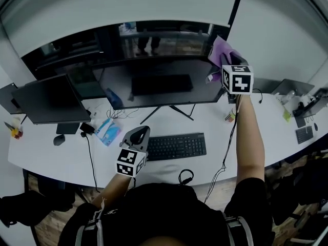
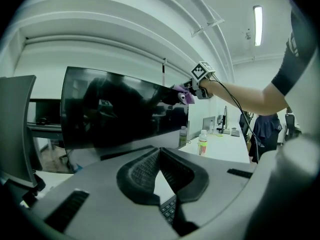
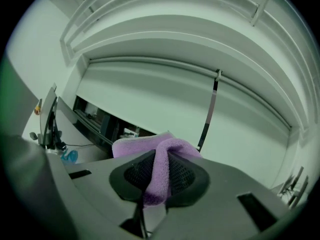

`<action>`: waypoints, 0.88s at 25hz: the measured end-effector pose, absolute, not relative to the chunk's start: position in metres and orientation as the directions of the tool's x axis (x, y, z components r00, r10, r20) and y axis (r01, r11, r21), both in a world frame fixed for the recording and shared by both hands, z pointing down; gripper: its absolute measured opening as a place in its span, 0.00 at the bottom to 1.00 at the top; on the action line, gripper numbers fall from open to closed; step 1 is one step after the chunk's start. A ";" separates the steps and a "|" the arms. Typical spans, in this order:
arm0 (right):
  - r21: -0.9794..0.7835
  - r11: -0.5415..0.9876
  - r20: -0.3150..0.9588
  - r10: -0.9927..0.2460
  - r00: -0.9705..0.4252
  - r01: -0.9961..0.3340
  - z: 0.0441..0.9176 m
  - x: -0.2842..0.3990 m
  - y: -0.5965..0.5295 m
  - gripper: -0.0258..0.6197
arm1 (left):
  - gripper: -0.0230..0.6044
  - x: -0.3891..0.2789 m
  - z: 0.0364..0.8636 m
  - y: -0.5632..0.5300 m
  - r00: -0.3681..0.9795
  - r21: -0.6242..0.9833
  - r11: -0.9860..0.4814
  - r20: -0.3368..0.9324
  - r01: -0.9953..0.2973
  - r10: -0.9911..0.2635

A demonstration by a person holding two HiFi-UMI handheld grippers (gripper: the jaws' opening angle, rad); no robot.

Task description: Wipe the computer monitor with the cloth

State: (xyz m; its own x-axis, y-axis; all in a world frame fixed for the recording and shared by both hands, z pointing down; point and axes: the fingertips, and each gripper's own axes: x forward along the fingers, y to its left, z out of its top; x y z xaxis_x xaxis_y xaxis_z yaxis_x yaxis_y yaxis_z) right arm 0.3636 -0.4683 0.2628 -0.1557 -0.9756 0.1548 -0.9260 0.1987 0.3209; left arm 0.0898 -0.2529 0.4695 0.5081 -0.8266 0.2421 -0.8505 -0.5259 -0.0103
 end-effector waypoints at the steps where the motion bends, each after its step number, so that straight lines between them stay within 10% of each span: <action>1: 0.331 0.190 0.158 -0.977 -0.144 -0.924 0.263 0.369 -0.469 0.16 | 0.06 0.091 0.470 -0.254 0.509 -0.011 -0.527 0.244 -0.850 -0.826; 22: 0.313 0.069 0.162 -0.987 -0.018 -0.947 0.267 0.454 -0.480 0.16 | 0.06 0.103 0.466 -0.257 0.517 -0.032 -0.539 0.243 -0.842 -0.821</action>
State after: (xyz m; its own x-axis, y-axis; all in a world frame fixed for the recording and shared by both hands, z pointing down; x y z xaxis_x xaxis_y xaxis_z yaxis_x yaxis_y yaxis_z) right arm 0.4538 -0.4796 0.2666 -0.0179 -0.9866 0.1624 -0.9472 0.0687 0.3132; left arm 0.1026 -0.2567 0.4658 0.5166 -0.8210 0.2431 -0.8417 -0.5390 -0.0320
